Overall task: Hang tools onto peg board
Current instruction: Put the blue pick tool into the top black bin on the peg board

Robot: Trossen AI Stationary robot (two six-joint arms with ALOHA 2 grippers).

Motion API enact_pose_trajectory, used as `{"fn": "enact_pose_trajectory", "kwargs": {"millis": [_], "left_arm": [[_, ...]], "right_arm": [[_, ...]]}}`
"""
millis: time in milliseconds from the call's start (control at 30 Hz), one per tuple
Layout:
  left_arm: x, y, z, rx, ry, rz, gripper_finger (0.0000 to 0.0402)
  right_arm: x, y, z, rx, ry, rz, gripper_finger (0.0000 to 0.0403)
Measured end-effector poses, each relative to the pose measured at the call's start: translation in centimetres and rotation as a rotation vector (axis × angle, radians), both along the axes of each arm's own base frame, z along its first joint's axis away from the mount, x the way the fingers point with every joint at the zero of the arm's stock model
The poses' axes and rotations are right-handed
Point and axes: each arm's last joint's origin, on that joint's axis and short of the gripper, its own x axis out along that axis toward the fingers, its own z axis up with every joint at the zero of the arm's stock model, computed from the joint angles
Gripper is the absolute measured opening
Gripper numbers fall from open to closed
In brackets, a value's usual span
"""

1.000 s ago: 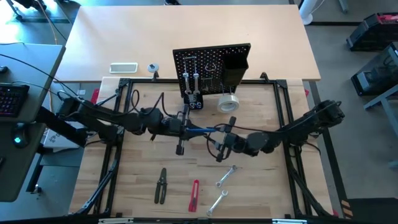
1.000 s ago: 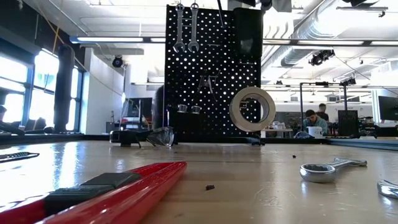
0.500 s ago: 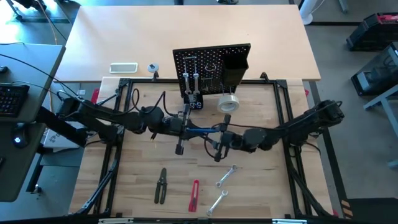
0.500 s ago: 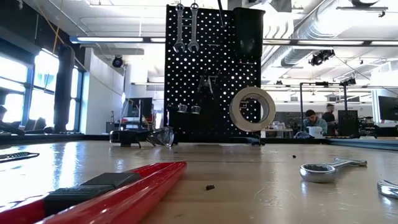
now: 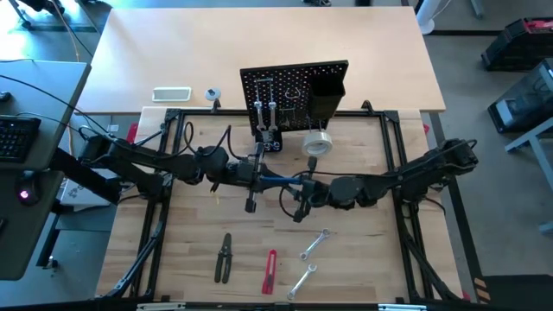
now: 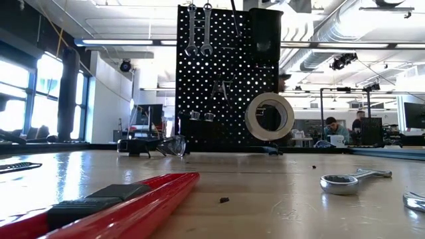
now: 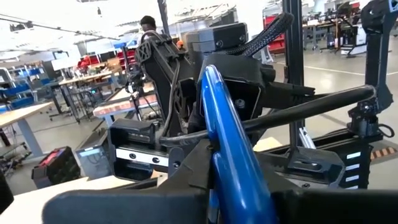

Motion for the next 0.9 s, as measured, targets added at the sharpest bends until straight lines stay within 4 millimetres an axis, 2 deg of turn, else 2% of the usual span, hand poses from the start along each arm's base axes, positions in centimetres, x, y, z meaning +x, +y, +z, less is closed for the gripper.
{"fn": "enact_pose_trajectory", "kwargs": {"millis": [200, 400, 533, 733, 900], "left_arm": [[-0.1, 0.0, 0.1, -0.014, 0.004, -0.006, 0.0065], [-1.6, 0.3, 1.7, -0.018, -0.037, 0.0, 0.0105], [-2.6, 0.4, 2.7, -0.017, -0.056, 0.0, 0.0128], [-3.9, 0.6, 3.3, -0.013, -0.025, 0.003, 0.0149], [-4.4, 0.4, 3.4, -0.018, -0.006, -0.006, 0.0152]], "right_arm": [[-0.2, -0.1, 0.3, -0.007, -0.003, -0.004, 0.0002], [-2.0, -0.4, 3.0, 0.016, -0.078, -0.006, 0.0002], [-2.9, -0.2, 3.8, 0.006, -0.081, -0.012, 0.0001], [-4.7, -0.1, 5.5, -0.046, -0.096, -0.049, 0.0001], [-7.0, -0.8, 7.8, -0.068, -0.15, -0.077, 0.0001]]}}
